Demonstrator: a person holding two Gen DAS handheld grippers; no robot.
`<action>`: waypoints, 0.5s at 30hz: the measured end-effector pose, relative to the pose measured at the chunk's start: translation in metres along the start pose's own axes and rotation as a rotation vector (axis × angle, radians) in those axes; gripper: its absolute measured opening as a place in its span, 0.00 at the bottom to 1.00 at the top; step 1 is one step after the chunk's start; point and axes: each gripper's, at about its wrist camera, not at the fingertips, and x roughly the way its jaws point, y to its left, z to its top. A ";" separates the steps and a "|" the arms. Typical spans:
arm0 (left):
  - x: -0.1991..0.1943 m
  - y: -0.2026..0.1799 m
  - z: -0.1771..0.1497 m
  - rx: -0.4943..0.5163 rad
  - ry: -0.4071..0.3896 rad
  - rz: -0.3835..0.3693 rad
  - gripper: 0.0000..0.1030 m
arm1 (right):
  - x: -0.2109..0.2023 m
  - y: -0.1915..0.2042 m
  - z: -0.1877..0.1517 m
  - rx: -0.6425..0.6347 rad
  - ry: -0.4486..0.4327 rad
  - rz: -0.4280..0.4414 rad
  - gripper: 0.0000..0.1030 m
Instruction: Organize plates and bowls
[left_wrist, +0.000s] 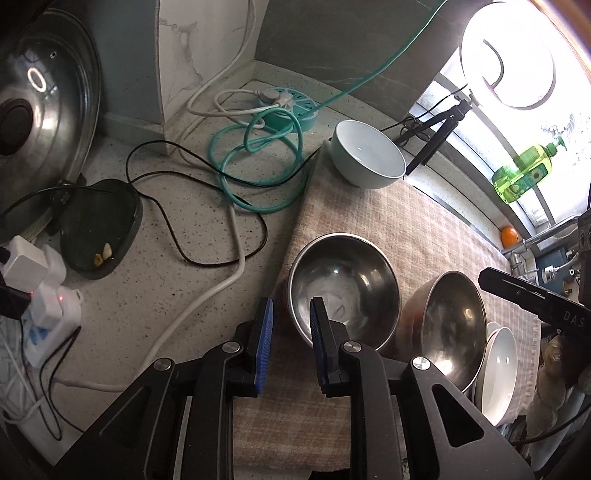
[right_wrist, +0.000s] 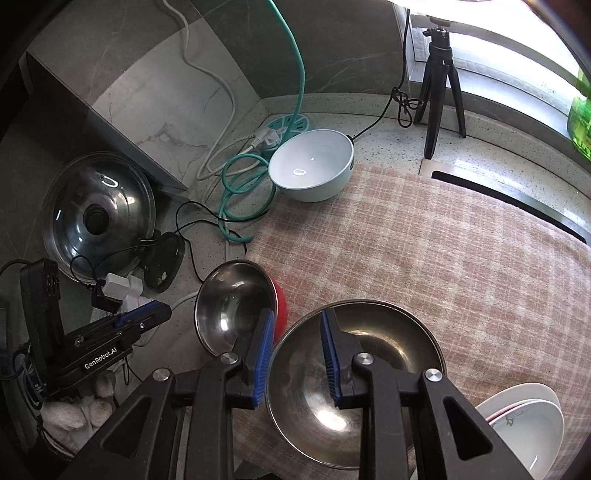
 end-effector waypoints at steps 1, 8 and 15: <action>0.000 0.001 0.000 -0.005 0.002 -0.004 0.18 | 0.002 0.001 0.001 -0.002 0.003 0.002 0.23; 0.005 0.003 0.000 -0.016 0.020 -0.032 0.18 | 0.015 0.009 0.008 -0.003 0.031 0.034 0.23; 0.016 0.009 -0.001 -0.038 0.047 -0.048 0.18 | 0.035 0.016 0.014 -0.002 0.082 0.068 0.23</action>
